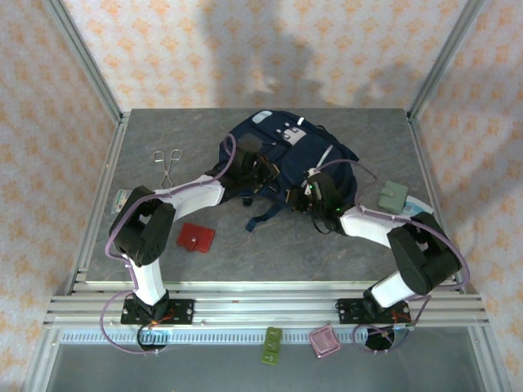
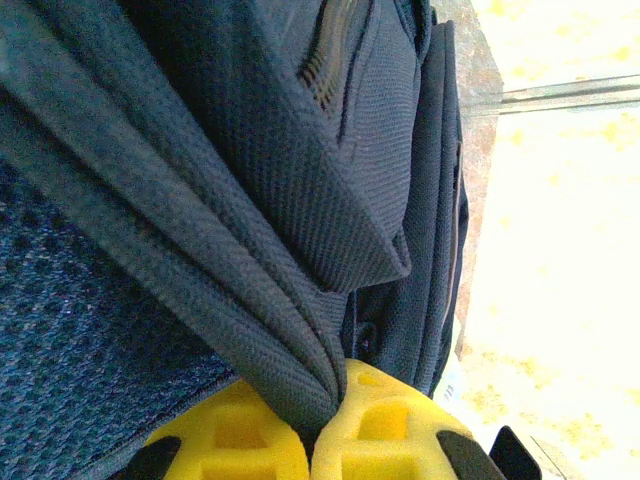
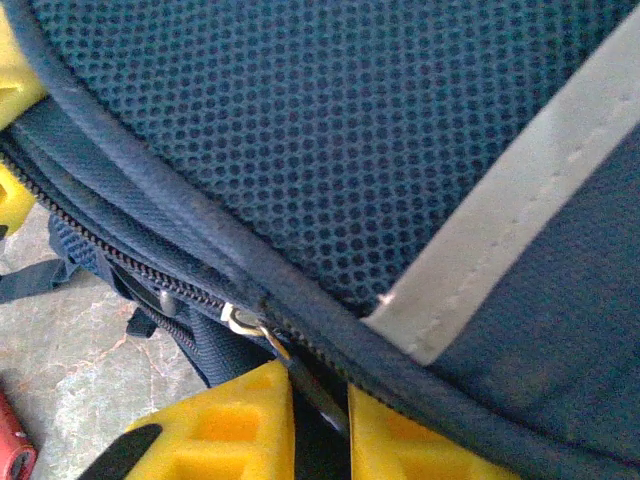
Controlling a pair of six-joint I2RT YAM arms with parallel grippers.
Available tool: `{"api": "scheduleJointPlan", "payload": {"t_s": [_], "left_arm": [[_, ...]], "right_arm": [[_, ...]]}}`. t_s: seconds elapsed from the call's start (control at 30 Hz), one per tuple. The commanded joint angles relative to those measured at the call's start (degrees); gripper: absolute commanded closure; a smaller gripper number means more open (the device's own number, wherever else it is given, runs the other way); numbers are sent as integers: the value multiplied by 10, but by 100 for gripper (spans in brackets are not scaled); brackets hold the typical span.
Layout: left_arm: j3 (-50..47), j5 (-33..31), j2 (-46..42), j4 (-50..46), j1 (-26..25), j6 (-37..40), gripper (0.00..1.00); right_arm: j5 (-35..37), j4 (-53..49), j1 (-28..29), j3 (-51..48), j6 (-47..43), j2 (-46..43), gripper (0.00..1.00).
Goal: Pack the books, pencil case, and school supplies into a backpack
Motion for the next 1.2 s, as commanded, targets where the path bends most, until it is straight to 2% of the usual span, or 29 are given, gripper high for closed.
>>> {"api": "scheduleJointPlan", "payload": {"t_s": [0.0,0.13,0.27,0.47,0.6,0.77,1.0,1.17], "left_arm": [[37,39,-22,66,-8,-4,100],[38,43,-17,70,-8,-6,100],[38,45,-15,68,-7,-4,100],[36,46,-22,67,-5,-2,100],[32,45,-26,64,-1,-1,100],[31,47,-25,69,-1,-4,100],[33,49,-25,71,-2,-5,100],[36,50,-25,70,-2,-5,100]], "right_arm": [[-10,26,-3,11,-3,-3,86],[-40,47,-3,-5,-13,-31,87],[-73,66,-5,-12,-19,-45,83],[-90,80,-22,-14,-3,-38,77],[-86,91,-27,-26,5,-62,78],[-49,46,-28,-11,-7,-52,79],[38,-7,-28,18,-1,-15,78],[49,-15,-28,25,-5,-6,87]]}}
